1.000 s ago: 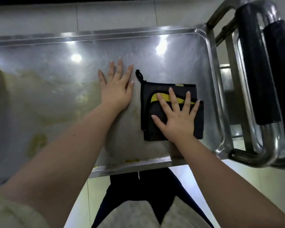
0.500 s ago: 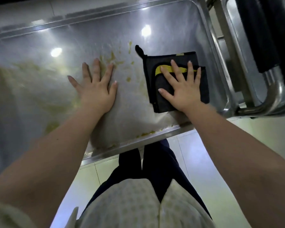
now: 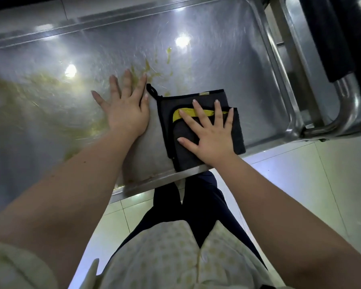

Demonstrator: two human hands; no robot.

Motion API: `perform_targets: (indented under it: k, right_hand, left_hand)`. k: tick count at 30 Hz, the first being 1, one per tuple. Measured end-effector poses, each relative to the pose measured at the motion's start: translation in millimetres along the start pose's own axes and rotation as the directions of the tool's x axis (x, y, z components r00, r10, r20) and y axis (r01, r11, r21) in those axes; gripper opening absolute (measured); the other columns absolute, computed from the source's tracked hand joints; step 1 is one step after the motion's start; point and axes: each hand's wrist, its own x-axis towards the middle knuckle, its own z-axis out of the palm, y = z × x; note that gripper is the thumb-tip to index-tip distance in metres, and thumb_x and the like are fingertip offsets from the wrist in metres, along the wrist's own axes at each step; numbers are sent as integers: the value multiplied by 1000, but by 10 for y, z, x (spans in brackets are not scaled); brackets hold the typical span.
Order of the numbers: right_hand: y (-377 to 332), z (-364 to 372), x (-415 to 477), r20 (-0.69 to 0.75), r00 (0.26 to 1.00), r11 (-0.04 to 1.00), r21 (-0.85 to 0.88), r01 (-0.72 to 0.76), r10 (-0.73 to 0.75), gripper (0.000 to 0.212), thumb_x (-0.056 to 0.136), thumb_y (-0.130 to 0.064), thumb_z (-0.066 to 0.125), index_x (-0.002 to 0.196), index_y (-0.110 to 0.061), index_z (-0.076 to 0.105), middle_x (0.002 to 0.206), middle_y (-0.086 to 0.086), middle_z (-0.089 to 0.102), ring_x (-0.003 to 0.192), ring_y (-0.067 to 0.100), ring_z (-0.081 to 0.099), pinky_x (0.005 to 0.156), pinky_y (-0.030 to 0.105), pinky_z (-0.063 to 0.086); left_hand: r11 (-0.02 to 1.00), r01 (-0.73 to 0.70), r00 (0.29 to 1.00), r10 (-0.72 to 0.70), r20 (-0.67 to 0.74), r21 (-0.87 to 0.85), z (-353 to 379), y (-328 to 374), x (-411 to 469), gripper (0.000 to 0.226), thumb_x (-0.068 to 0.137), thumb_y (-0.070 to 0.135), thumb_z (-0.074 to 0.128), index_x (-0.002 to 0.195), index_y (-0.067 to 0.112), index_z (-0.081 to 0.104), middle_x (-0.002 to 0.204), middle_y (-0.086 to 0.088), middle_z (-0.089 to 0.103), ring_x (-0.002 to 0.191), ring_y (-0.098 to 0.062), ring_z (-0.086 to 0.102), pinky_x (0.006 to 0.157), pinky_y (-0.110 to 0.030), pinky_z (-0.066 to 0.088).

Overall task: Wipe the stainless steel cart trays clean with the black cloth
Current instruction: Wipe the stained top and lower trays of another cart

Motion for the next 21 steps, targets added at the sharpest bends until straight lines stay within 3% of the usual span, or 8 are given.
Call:
perform_targets:
  k: [7, 11, 14, 17, 21]
  right_hand:
    - [723, -13, -5, 13, 997, 997, 10, -77, 77, 71, 86, -81, 18, 150, -54, 7, 164, -14, 3, 148, 44, -2, 115, 67, -2]
    - [569, -17, -61, 19, 999, 999, 9, -51, 51, 71, 88, -76, 23, 153, -47, 17, 165, -7, 9, 145, 51, 3, 111, 72, 3]
    - [358, -11, -102, 35, 997, 997, -13, 70, -70, 71, 88, -75, 25, 153, -45, 21, 165, -2, 11, 144, 54, 2, 108, 75, 5]
    - [226, -40, 62, 58, 989, 990, -26, 141, -139, 71, 88, -76, 22, 152, -48, 16, 165, -2, 7, 145, 54, -1, 107, 77, 3]
    - [213, -150, 704, 63, 995, 996, -12, 84, -83, 71, 86, -79, 16, 151, -53, 2, 165, -5, -2, 145, 51, -6, 108, 75, -4]
  left_hand:
    - [1000, 4, 1000, -4, -27, -6, 26, 90, -25, 53, 101, 50, 13, 154, 47, 4, 166, 6, -2, 151, -31, -8, 108, -75, -8]
    - [1000, -1, 1000, 0, -26, -11, 21, 101, -23, 54, 102, 51, 13, 154, 46, 2, 166, 6, -4, 151, -32, -8, 108, -75, -9]
    - [1000, 22, 1000, -22, -11, 9, 33, 98, -19, 57, 101, 52, 13, 156, 42, -1, 165, 7, -8, 151, -32, -10, 108, -75, -6]
    - [991, 129, 992, -129, 5, 27, 53, 113, -12, 65, 98, 58, 13, 155, 37, -9, 165, 3, -15, 147, -42, -16, 106, -77, -7]
    - [985, 169, 985, -170, 23, 28, 50, 150, 6, 68, 97, 62, 14, 154, 36, -13, 164, 1, -16, 145, -48, -17, 105, -79, -4]
